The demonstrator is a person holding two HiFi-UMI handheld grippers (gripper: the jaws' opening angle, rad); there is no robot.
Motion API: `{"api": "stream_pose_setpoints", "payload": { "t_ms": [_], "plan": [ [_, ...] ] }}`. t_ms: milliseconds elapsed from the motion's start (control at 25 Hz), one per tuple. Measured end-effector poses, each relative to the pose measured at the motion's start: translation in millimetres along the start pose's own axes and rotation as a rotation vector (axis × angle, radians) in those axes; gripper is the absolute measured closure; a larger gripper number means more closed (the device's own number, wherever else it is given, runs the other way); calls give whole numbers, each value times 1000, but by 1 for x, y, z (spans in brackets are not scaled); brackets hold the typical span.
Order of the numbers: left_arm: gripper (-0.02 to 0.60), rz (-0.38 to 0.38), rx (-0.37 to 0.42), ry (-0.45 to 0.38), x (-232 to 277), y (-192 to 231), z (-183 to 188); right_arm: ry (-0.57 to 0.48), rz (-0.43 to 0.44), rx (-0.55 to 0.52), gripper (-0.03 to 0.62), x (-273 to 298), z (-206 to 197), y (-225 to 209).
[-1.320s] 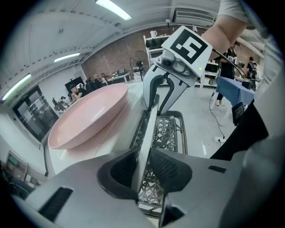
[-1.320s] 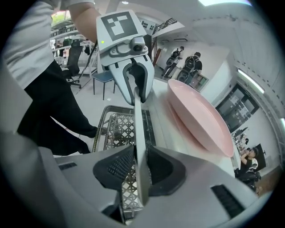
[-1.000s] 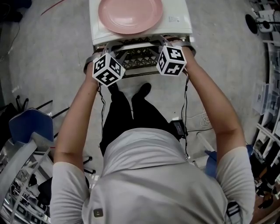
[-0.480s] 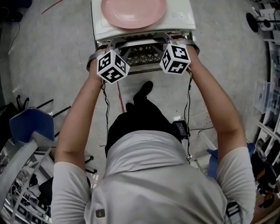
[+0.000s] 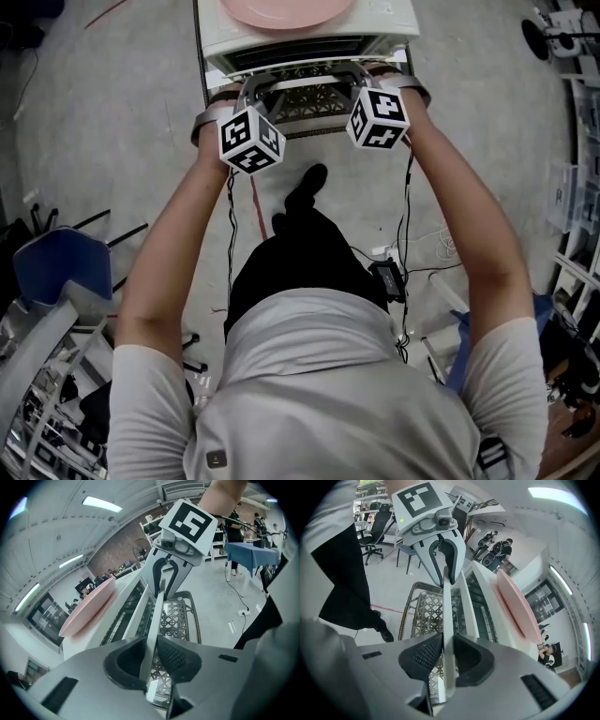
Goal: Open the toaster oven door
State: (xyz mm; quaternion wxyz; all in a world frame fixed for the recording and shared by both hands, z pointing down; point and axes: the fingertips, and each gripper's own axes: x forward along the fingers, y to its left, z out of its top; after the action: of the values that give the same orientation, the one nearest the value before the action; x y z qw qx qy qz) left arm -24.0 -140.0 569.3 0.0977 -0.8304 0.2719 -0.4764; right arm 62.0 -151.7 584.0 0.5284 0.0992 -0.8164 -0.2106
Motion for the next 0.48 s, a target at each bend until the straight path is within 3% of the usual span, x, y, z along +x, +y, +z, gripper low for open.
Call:
{"api": "stream_pose_setpoints", "payload": {
  "t_ms": [320, 480],
  "plan": [
    [486, 57, 68, 19, 6, -26, 1, 64, -105, -13, 502, 1, -13, 21],
    [487, 64, 73, 35, 9, -41, -1, 91, -115, -9, 503, 3, -18, 35]
  ]
}}
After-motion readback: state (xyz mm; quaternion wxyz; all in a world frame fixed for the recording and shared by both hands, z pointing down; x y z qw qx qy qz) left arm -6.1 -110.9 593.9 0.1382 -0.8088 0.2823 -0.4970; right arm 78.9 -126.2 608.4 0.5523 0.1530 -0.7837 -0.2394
